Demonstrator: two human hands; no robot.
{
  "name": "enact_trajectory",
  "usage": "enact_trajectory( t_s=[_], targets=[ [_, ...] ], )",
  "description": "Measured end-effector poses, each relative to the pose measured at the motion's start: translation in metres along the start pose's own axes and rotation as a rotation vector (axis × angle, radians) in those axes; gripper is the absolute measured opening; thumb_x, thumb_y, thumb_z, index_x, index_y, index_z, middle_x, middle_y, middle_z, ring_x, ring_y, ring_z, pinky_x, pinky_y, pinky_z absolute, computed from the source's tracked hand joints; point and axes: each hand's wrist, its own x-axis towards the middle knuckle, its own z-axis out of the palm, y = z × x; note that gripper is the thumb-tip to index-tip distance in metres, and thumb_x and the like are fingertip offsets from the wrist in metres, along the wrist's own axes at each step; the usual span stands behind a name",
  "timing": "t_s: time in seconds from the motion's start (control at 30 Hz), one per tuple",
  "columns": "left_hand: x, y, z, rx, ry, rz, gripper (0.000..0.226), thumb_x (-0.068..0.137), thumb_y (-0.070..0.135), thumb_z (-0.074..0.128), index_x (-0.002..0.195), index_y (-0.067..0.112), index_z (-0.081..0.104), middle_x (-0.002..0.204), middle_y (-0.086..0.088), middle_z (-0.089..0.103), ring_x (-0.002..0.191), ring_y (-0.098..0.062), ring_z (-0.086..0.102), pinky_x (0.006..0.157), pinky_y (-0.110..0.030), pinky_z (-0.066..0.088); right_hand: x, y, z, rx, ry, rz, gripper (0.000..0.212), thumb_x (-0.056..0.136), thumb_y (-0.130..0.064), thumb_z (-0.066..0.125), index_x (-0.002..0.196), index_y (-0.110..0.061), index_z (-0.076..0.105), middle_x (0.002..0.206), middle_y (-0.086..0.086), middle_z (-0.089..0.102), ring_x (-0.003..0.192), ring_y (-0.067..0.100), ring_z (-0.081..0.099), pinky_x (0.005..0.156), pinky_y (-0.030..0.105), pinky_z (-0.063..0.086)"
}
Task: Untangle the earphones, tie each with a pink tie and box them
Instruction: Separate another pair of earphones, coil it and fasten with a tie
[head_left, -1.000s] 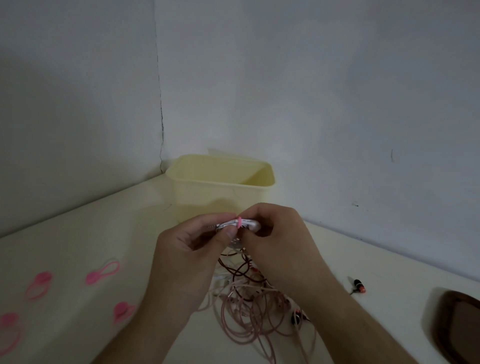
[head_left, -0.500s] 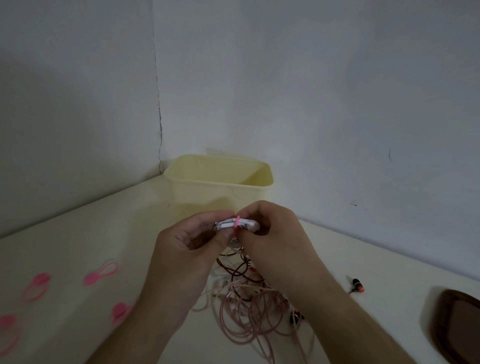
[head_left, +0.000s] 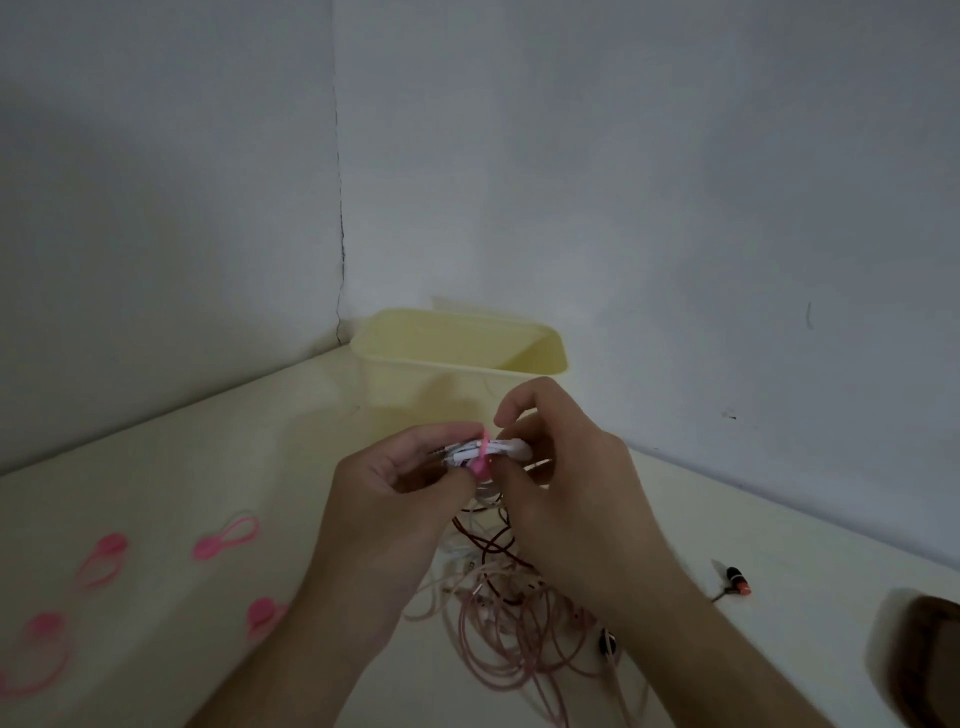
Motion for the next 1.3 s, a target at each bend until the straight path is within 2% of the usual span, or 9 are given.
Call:
enact_trajectory(
  t_s=[0.1, 0.27, 0.37, 0.5, 0.63, 0.83, 0.97, 1.17, 1.3],
  targets=[
    [0.001, 0.002, -0.001, -0.028, -0.005, -0.039, 0.030, 0.081, -0.002, 0.080, 0.097, 0.023, 0.085, 0.085, -0.002, 0.081, 0.068, -0.004, 0.068, 0.068, -0.017, 0.052, 0.001, 0.003, -0.003, -0.067, -0.041, -0.079, 0.028, 0.097, -0.005, 0.067, 0.099, -0.030, 0.054, 0.084, -0.008, 0.073, 0.080, 0.012, 0.071, 0.068, 0.041, 0.057],
    [0.005, -0.003, -0.003, -0.091, -0.018, -0.101, 0.031, 0.078, 0.003, 0.080, 0.100, 0.024, 0.085, 0.100, -0.024, 0.077, 0.082, -0.023, 0.063, 0.081, -0.038, 0.051, 0.001, 0.009, -0.005, -0.090, -0.038, -0.142, 0.026, 0.099, -0.004, 0.065, 0.099, -0.027, 0.053, 0.088, -0.003, 0.072, 0.083, 0.021, 0.068, 0.067, 0.048, 0.055],
    [0.006, -0.005, -0.004, -0.113, -0.024, -0.111, 0.030, 0.077, 0.003, 0.079, 0.100, 0.022, 0.085, 0.103, -0.021, 0.078, 0.087, -0.026, 0.066, 0.084, -0.039, 0.053, 0.001, 0.010, -0.004, -0.117, -0.014, -0.178, 0.029, 0.097, -0.003, 0.066, 0.097, -0.028, 0.051, 0.089, -0.005, 0.069, 0.085, 0.021, 0.068, 0.067, 0.049, 0.056],
    [0.007, -0.007, -0.005, -0.179, -0.032, -0.163, 0.029, 0.080, -0.004, 0.076, 0.100, 0.015, 0.085, 0.105, -0.016, 0.080, 0.106, -0.033, 0.075, 0.099, -0.044, 0.056, 0.002, 0.012, -0.005, -0.132, -0.046, -0.225, 0.030, 0.095, 0.000, 0.066, 0.093, -0.029, 0.059, 0.092, -0.008, 0.069, 0.088, 0.016, 0.068, 0.070, 0.045, 0.057],
    [0.007, -0.008, -0.005, -0.208, -0.045, -0.179, 0.028, 0.082, -0.006, 0.073, 0.102, 0.011, 0.084, 0.107, -0.018, 0.079, 0.108, -0.035, 0.074, 0.104, -0.046, 0.055, 0.001, 0.013, -0.005, -0.191, -0.025, -0.294, 0.031, 0.095, -0.002, 0.067, 0.095, -0.031, 0.057, 0.094, -0.011, 0.065, 0.087, 0.016, 0.066, 0.066, 0.045, 0.056],
    [0.006, -0.006, -0.004, -0.224, -0.036, -0.178, 0.025, 0.081, -0.003, 0.073, 0.099, 0.010, 0.084, 0.106, -0.018, 0.079, 0.101, -0.030, 0.075, 0.098, -0.043, 0.056, 0.000, 0.017, -0.002, -0.223, 0.017, -0.368, 0.029, 0.091, 0.004, 0.064, 0.093, -0.025, 0.069, 0.104, -0.015, 0.067, 0.089, 0.015, 0.069, 0.063, 0.041, 0.057],
    [0.007, -0.008, -0.005, -0.209, -0.014, -0.171, 0.029, 0.088, -0.008, 0.065, 0.100, 0.010, 0.084, 0.106, -0.019, 0.079, 0.106, -0.035, 0.075, 0.098, -0.045, 0.057, -0.002, 0.016, 0.000, -0.239, 0.035, -0.403, 0.018, 0.092, -0.006, 0.070, 0.100, -0.021, 0.074, 0.110, -0.012, 0.068, 0.089, 0.012, 0.069, 0.065, 0.033, 0.059],
    [0.005, -0.009, -0.006, -0.144, -0.023, -0.137, 0.031, 0.086, -0.003, 0.070, 0.104, 0.019, 0.084, 0.107, -0.018, 0.079, 0.104, -0.039, 0.072, 0.103, -0.050, 0.055, -0.004, 0.021, 0.006, -0.360, 0.098, -0.397, 0.008, 0.097, -0.020, 0.065, 0.102, -0.021, 0.071, 0.130, -0.012, 0.063, 0.086, 0.014, 0.071, 0.062, 0.039, 0.062],
    [0.004, -0.008, -0.004, -0.112, -0.008, -0.104, 0.034, 0.084, -0.003, 0.073, 0.103, 0.023, 0.084, 0.103, -0.015, 0.080, 0.102, -0.036, 0.074, 0.100, -0.047, 0.056, -0.005, 0.018, 0.010, -0.458, 0.185, -0.412, 0.012, 0.092, -0.008, 0.068, 0.100, -0.017, 0.072, 0.133, -0.007, 0.065, 0.096, 0.015, 0.072, 0.056, 0.040, 0.061]
  ],
)
